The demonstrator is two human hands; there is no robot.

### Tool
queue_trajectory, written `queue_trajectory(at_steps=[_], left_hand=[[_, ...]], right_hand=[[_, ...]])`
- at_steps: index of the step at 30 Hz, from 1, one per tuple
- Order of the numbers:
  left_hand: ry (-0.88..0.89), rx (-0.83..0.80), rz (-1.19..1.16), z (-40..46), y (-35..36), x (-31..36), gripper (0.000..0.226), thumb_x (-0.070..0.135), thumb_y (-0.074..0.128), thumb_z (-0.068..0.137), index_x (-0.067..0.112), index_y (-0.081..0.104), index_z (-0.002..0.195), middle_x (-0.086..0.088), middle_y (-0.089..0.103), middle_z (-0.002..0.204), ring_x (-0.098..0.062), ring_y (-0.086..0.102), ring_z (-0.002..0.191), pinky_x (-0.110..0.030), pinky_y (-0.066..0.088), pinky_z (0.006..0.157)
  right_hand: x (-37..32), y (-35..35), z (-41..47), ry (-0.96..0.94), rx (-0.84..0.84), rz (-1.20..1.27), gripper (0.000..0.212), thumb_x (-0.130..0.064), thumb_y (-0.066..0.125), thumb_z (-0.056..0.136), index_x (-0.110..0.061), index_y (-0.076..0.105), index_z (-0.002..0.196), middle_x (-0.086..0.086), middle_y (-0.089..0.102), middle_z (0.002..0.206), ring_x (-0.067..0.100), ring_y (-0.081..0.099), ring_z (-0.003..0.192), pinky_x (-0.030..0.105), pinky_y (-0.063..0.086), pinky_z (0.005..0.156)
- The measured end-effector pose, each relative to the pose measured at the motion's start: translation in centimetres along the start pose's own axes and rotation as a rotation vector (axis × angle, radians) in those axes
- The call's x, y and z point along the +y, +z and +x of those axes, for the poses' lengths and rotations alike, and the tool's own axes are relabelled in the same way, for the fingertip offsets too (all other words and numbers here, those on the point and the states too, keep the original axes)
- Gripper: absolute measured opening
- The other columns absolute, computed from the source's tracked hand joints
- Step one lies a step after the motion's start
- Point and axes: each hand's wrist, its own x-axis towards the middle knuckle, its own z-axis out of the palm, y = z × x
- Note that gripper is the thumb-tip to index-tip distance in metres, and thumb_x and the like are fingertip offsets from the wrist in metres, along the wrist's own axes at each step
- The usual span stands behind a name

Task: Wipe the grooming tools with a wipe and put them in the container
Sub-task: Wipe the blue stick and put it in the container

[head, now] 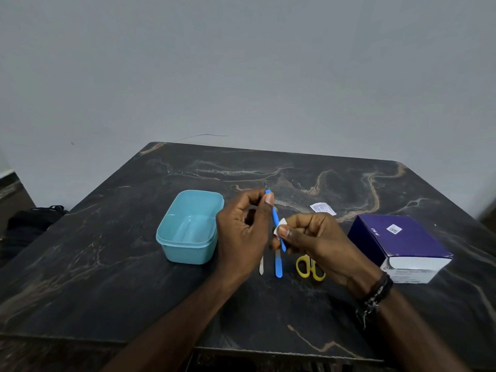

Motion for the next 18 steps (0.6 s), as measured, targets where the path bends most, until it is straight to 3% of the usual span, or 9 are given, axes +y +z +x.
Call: queue_trajectory(at_steps=[6, 10, 15, 18], left_hand=[[-0.027, 0.04, -0.019, 0.08, -0.15, -0.16, 0.009, 0.023, 0.063, 0.089, 0.024, 0.07, 0.084, -0.002, 0.07, 0.073, -0.017, 0.067, 0.065, -0.03, 0.054, 0.058], [-0.061, -0.009, -0.026, 0.09, -0.08, -0.28, 0.011, 0.022, 0.063, 0.088, 0.017, 0.071, 0.081, -0.003, 0.068, 0.068, -0.012, 0.063, 0.06, -0.026, 0.051, 0.056], [-0.052, -0.136, -0.024, -0.27, 0.12, -0.21, 0.01, 0.012, 0.065, 0.09, 0.016, 0.071, 0.083, -0.009, 0.069, 0.066, -0.026, 0.067, 0.058, -0.038, 0.058, 0.051], [-0.023, -0.11, -0.031, -0.17, 0.08, 0.0, 0.008, 0.011, 0.065, 0.09, 0.012, 0.071, 0.085, -0.011, 0.068, 0.069, -0.024, 0.067, 0.059, -0.027, 0.054, 0.049]], right_hand=[[-0.31, -0.27, -0.37, 0.092, -0.237, -0.058, 0.02, -0.018, 0.068, 0.084, 0.001, 0.071, 0.09, 0.019, 0.074, 0.088, 0.022, 0.07, 0.078, 0.025, 0.054, 0.068], [-0.29, -0.05, -0.11, 0.036, -0.125, 0.01, 0.016, -0.018, 0.067, 0.083, -0.004, 0.074, 0.087, 0.018, 0.075, 0.087, 0.024, 0.069, 0.08, 0.028, 0.055, 0.07], [-0.3, -0.09, 0.15, -0.033, 0.016, 0.121, 0.018, -0.02, 0.068, 0.081, -0.004, 0.075, 0.086, 0.018, 0.074, 0.086, 0.027, 0.071, 0.082, 0.034, 0.054, 0.071], [-0.29, -0.13, 0.09, -0.02, -0.006, 0.119, 0.019, -0.018, 0.065, 0.084, -0.002, 0.073, 0.088, 0.019, 0.073, 0.087, 0.026, 0.071, 0.081, 0.032, 0.053, 0.069]])
